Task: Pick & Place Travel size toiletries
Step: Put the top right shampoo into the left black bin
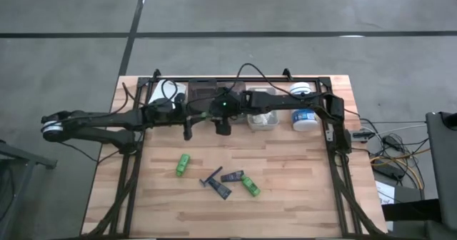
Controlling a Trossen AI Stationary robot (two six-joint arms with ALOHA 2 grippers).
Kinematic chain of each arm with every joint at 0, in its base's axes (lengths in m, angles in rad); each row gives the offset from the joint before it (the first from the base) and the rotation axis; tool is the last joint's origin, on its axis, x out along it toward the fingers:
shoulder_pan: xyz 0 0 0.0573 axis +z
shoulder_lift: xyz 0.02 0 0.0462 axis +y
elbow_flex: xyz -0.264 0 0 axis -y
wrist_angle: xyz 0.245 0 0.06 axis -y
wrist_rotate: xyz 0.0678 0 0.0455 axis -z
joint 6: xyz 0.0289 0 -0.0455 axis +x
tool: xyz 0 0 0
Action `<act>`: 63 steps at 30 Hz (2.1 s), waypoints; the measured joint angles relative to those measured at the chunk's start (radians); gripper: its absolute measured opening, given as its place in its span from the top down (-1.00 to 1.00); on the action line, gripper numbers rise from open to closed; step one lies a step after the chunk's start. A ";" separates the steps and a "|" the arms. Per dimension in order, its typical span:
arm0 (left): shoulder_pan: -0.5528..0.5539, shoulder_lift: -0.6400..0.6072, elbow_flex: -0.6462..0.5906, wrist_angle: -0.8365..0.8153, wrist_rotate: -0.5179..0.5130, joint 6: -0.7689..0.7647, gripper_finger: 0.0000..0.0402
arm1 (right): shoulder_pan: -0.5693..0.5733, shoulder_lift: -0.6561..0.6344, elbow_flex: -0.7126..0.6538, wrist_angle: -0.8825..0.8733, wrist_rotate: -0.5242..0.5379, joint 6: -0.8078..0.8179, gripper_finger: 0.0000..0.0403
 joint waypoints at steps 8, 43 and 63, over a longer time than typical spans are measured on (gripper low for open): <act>0.039 0.005 0.000 0.065 -0.093 0.003 0.50 | -0.008 -0.013 -0.004 -0.044 -0.006 0.010 -0.59; 0.236 0.438 0.279 0.111 -0.207 -0.123 0.51 | -0.015 -0.604 -0.883 0.482 -0.006 0.051 -0.54; 0.289 0.639 0.292 0.246 -0.274 -0.239 0.47 | -0.015 -0.640 -0.999 0.498 -0.006 0.063 -0.29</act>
